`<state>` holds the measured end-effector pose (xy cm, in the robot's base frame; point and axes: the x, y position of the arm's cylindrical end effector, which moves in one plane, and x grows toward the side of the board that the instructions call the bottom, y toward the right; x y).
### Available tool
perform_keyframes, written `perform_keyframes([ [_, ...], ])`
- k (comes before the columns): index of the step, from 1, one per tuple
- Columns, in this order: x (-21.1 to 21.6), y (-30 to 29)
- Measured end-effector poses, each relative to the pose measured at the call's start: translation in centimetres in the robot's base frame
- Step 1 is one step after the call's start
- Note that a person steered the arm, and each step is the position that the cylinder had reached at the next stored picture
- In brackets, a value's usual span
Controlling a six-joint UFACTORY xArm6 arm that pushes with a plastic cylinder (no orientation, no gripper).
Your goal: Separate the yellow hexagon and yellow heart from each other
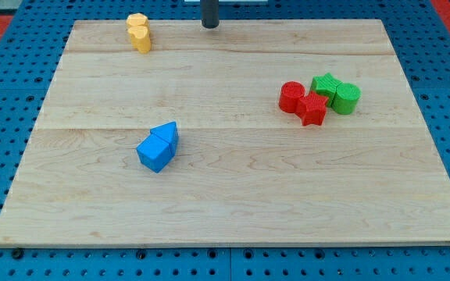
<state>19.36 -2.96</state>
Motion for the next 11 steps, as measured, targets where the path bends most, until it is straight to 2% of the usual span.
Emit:
perform_keyframes([
  [4,-0.1,-2.4],
  [5,-0.1,-4.5],
  [7,-0.2,-12.6],
  [10,1.7,-15.0],
  [11,1.6,-18.4],
])
